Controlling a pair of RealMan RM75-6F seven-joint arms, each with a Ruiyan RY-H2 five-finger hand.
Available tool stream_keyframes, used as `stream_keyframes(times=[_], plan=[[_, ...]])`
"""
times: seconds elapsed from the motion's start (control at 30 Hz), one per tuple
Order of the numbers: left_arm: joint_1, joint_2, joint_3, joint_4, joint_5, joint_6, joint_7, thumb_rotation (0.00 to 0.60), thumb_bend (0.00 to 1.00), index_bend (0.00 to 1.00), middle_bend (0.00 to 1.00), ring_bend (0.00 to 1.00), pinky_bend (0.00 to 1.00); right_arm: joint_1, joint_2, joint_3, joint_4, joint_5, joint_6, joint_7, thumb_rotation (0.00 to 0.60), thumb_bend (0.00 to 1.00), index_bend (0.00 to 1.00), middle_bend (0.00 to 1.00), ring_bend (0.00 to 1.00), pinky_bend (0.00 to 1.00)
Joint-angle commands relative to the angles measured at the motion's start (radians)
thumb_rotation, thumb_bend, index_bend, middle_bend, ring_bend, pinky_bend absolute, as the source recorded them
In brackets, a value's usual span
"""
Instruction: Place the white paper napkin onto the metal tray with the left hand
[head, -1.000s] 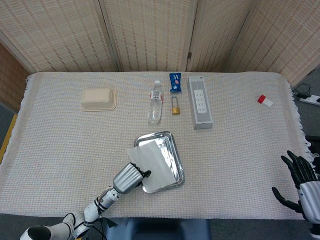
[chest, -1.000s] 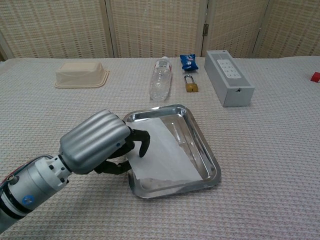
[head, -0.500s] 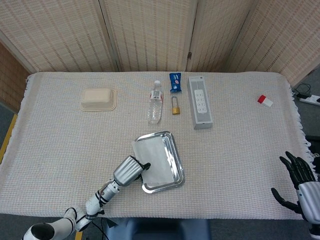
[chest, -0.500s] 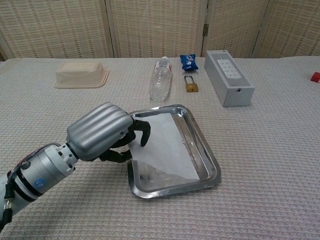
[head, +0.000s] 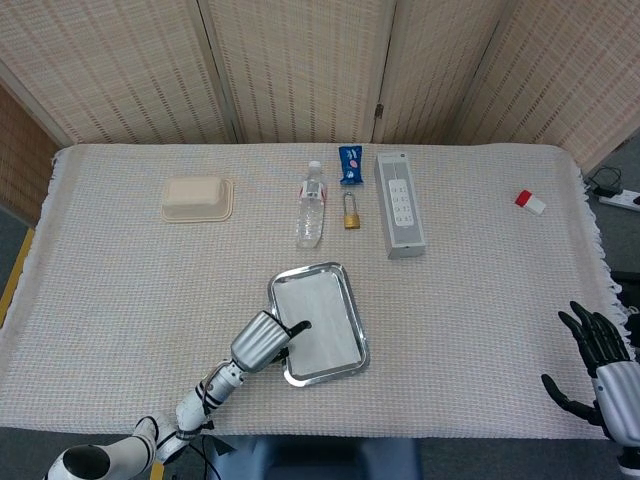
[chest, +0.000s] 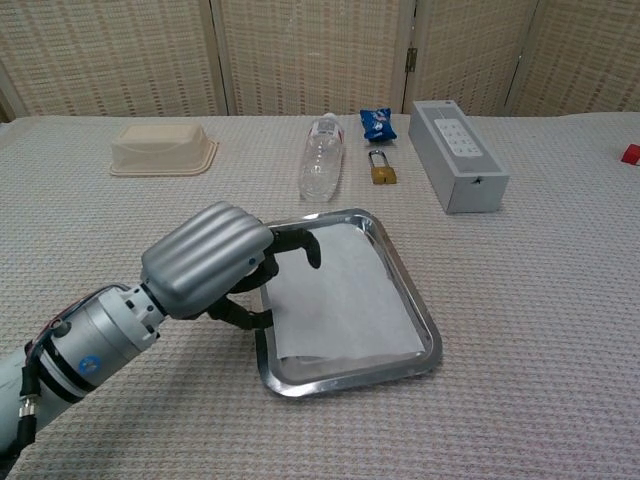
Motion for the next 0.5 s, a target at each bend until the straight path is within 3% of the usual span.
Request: stream_keyframes(times=[0.03, 0.3, 0.5], plan=[[-0.005, 0.017, -0.002, -0.045, 0.002, -0.009, 0.044, 0.600, 0.22, 0.36, 1.00, 1.00, 1.00, -0.001, 0.002, -0.002, 0.000, -0.003, 0.002, 0.003, 0.600, 0.37, 0.00, 0.00, 0.00, 0.00], [-0.012, 0.096, -0.008, -0.187, 0.010, -0.018, 0.155, 0.600, 0.16, 0.32, 1.00, 1.00, 1.00, -0.003, 0.002, -0.004, 0.001, -0.010, 0.008, 0.003, 0.600, 0.37, 0.00, 0.00, 0.00, 0.00], [-0.041, 0.237, -0.029, -0.432, -0.004, -0.105, 0.316, 0.600, 0.09, 0.27, 1.00, 1.00, 1.00, -0.003, -0.001, -0.006, -0.002, -0.016, 0.007, -0.006, 0.600, 0.37, 0.00, 0.00, 0.00, 0.00]])
